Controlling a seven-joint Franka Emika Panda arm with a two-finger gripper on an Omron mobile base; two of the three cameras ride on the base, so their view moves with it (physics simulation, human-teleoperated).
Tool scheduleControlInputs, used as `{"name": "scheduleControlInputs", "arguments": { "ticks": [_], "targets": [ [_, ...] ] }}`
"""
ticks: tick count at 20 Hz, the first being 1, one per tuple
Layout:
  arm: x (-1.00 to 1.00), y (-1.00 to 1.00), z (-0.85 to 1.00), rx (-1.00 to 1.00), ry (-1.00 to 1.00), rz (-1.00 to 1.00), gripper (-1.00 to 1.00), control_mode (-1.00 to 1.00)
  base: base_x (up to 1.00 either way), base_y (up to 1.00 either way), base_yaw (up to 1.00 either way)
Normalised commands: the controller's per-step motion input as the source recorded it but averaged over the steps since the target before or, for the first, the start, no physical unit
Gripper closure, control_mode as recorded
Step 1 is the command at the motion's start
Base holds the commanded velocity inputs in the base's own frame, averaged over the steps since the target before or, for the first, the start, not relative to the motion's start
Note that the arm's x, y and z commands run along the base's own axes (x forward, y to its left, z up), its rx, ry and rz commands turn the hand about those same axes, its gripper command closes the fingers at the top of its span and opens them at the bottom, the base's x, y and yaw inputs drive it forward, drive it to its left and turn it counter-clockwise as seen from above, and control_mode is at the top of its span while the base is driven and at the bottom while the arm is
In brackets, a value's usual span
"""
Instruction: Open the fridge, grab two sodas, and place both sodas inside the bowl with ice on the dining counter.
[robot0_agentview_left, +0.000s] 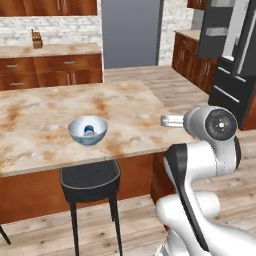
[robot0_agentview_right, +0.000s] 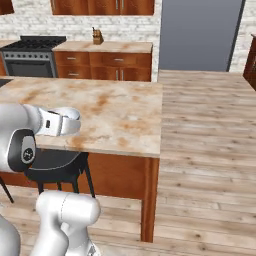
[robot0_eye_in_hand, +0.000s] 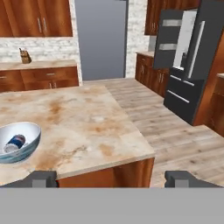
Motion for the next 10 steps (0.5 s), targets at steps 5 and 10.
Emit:
{"name": "scheduleControlInputs", "arguments": {
  "ticks": [5, 10],
  "targets": [
    [0.00, 0.00, 0.00, 0.00, 0.00, 0.00, -1.00, 1.00, -0.20, -1.00, -0.01],
    [0.00, 0.00, 0.00, 0.00, 0.00, 0.00, -1.00, 1.00, 0.36, -0.99, -0.03]
  ]
}}
